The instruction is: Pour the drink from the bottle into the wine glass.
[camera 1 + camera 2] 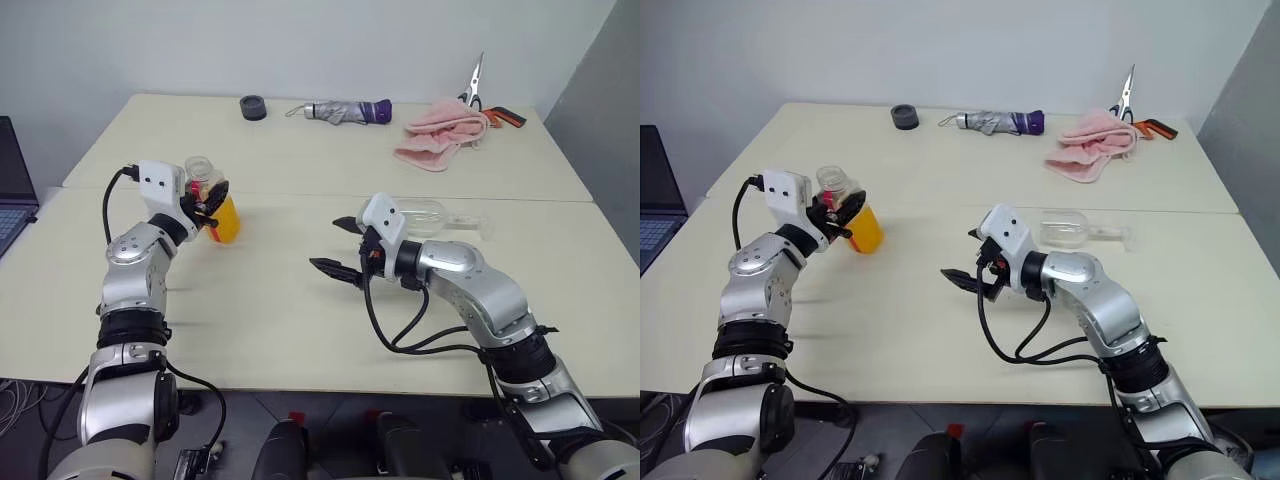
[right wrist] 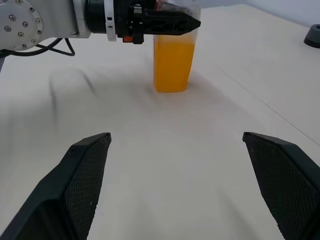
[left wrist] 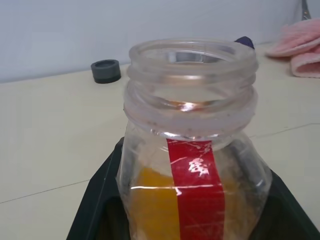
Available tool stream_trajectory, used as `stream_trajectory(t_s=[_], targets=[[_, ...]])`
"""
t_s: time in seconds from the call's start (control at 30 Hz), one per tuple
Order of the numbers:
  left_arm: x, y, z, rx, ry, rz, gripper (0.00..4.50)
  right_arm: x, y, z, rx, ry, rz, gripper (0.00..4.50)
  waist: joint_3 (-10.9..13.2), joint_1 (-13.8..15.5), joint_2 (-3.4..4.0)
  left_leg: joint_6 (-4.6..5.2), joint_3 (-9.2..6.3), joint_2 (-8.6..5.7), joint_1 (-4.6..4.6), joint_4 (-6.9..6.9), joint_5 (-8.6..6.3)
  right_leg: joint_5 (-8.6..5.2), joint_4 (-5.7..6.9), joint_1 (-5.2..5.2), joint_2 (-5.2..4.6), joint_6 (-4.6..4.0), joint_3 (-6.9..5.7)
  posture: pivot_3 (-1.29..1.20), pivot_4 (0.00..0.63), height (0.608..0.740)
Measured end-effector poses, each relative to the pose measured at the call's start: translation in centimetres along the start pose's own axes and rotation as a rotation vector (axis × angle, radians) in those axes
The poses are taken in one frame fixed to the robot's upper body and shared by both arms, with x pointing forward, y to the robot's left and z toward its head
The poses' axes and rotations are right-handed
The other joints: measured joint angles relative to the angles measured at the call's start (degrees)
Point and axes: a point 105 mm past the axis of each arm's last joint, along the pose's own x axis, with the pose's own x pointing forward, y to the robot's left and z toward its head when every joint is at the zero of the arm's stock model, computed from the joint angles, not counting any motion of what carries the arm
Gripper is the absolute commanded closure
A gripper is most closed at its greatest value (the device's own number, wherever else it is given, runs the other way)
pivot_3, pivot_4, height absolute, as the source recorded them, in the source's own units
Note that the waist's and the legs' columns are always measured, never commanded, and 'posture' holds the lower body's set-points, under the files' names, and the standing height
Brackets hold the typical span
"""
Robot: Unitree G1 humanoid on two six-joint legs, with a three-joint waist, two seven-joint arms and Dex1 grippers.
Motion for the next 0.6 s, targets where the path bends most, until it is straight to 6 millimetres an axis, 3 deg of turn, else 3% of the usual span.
stream_trajectory(t_s=[0.23,0.37,0.6], targets=[[0.1,0.2,-1.6,-0.037,0.038,0.044,0.03,0.2,0.3,0.3,-0.004,-0.013,0.006,0.00,0.00,-0.01,0.00,0.00,0.00,0.00,-0.03,-0.01,0.00,0.00,0.00,-0.02,0.01,0.00,-0.01,0.00,0.150,0.740],[-0.4,0.2,-1.7,-0.014,0.019,0.048,0.03,0.1,0.5,0.6,-0.018,-0.019,0.006,0.00,0.00,-0.01,0.00,0.00,0.01,0.04,-0.02,-0.02,0.00,0.00,0.00,-0.02,-0.02,-0.01,0.02,0.00,0.150,0.740],[-3.1,-0.2,-4.3,0.016,0.043,0.078,0.03,-0.8,0.6,-1.0,-0.045,0.026,-0.022,0.00,0.00,0.02,0.00,0.00,-0.01,0.11,-0.03,-0.03,0.00,0.00,-0.01,-0.02,-0.14,-0.01,0.03,0.00,0.150,0.740]])
